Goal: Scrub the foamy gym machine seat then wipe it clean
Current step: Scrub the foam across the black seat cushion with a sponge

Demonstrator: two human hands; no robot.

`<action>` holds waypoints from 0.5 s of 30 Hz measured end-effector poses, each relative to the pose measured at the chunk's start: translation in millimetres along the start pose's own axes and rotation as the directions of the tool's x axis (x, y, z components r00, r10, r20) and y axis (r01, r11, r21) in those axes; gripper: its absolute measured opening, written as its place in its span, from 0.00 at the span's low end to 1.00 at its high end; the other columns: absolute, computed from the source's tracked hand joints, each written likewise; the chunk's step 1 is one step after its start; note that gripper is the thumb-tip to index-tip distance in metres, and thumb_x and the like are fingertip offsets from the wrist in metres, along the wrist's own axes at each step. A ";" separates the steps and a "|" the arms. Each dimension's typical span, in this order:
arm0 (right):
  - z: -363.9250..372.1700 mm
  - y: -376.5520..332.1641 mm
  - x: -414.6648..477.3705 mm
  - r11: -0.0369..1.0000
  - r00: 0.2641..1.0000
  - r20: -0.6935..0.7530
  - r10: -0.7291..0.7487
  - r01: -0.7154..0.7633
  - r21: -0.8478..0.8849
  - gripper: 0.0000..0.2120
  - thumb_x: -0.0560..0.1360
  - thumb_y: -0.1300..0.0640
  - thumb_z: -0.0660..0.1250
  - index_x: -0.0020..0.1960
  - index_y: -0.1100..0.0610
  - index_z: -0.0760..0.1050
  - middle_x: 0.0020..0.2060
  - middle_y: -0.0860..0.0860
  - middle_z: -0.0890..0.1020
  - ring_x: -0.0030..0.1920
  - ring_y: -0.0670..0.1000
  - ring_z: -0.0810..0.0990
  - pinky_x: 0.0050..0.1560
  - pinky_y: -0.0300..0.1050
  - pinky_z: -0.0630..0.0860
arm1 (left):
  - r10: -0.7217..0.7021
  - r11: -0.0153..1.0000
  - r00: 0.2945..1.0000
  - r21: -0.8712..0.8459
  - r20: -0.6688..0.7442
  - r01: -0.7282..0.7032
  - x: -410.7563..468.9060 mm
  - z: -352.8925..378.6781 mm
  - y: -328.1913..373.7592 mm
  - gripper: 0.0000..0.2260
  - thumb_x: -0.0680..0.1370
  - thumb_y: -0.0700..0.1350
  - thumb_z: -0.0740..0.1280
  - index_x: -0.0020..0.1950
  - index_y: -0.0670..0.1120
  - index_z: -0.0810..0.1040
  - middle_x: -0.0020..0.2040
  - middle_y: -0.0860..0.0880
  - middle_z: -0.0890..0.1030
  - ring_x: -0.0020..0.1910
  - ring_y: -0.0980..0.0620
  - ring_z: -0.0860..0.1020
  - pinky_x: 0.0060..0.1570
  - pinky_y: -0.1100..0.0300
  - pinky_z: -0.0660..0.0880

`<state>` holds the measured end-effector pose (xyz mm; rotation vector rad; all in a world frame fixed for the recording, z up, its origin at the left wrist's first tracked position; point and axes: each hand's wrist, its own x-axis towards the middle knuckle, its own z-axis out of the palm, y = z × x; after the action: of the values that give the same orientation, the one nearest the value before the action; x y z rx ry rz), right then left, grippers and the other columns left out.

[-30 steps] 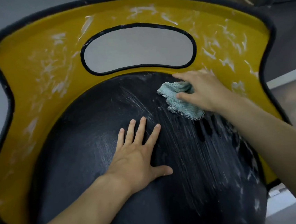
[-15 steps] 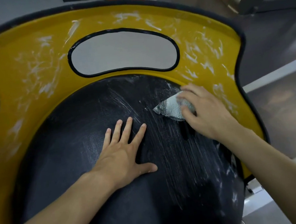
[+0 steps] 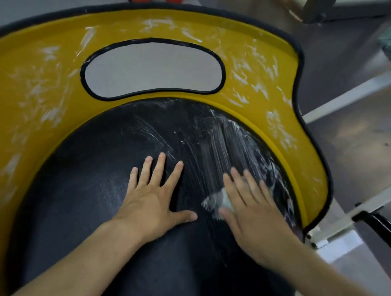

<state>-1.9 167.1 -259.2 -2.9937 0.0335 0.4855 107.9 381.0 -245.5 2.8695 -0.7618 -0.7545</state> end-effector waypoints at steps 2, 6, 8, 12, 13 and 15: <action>14.1 -6.3 -35.5 1.000 1.000 0.030 0.008 -0.008 0.010 0.33 0.84 0.39 0.40 0.83 0.55 0.51 0.82 0.52 0.53 0.82 0.57 0.50 0.76 0.60 0.53 | 0.008 1.000 1.000 -0.002 -0.001 -0.008 -3.6 2.2 -0.3 0.50 0.72 0.76 0.58 0.78 0.59 0.28 0.78 0.48 0.25 0.76 0.46 0.24 0.77 0.44 0.33; 4.7 -7.5 -8.3 1.000 1.000 -0.005 0.026 -0.026 0.003 0.33 0.81 0.38 0.33 0.82 0.51 0.35 0.82 0.50 0.40 0.81 0.55 0.35 0.79 0.59 0.40 | 0.022 1.000 1.000 0.010 -0.002 -0.022 -12.3 7.9 0.2 0.49 0.73 0.76 0.57 0.78 0.59 0.27 0.77 0.48 0.24 0.75 0.47 0.24 0.77 0.45 0.32; -11.0 -3.2 45.0 0.997 0.995 -0.071 0.069 -0.067 0.026 0.31 0.82 0.39 0.32 0.80 0.49 0.28 0.80 0.48 0.32 0.79 0.53 0.28 0.79 0.59 0.33 | 0.029 0.999 1.000 0.014 0.009 -0.029 -15.6 7.9 -0.7 0.49 0.73 0.76 0.57 0.78 0.59 0.27 0.77 0.49 0.23 0.75 0.48 0.23 0.77 0.46 0.32; -45.6 -1.5 156.8 0.986 0.988 -0.057 0.147 -0.141 0.087 0.31 0.85 0.41 0.40 0.82 0.52 0.33 0.81 0.51 0.35 0.80 0.56 0.32 0.78 0.61 0.34 | 0.034 0.999 0.999 0.014 0.015 -0.035 -16.9 5.5 -0.6 0.49 0.73 0.76 0.56 0.78 0.59 0.27 0.77 0.49 0.24 0.75 0.48 0.23 0.77 0.47 0.31; -49.9 -1.7 170.3 0.987 0.988 -0.049 0.145 -0.140 0.083 0.31 0.85 0.41 0.41 0.82 0.52 0.34 0.82 0.51 0.36 0.80 0.56 0.33 0.79 0.62 0.35 | 0.032 0.999 0.999 0.021 0.015 -0.033 -16.3 5.0 -0.4 0.49 0.73 0.76 0.56 0.78 0.59 0.27 0.77 0.49 0.24 0.75 0.48 0.23 0.77 0.47 0.31; -50.9 -1.4 171.7 0.990 0.991 -0.044 0.126 -0.122 0.074 0.31 0.85 0.41 0.41 0.82 0.52 0.35 0.82 0.51 0.37 0.81 0.56 0.34 0.79 0.61 0.35 | 0.032 0.999 0.999 0.036 0.029 -0.033 -15.3 3.5 0.2 0.49 0.72 0.77 0.56 0.77 0.59 0.27 0.77 0.49 0.23 0.75 0.48 0.23 0.77 0.47 0.32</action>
<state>177.0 162.1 -265.4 -2.9450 0.2375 0.4136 94.6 388.4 -241.8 2.8769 -0.8323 -0.7873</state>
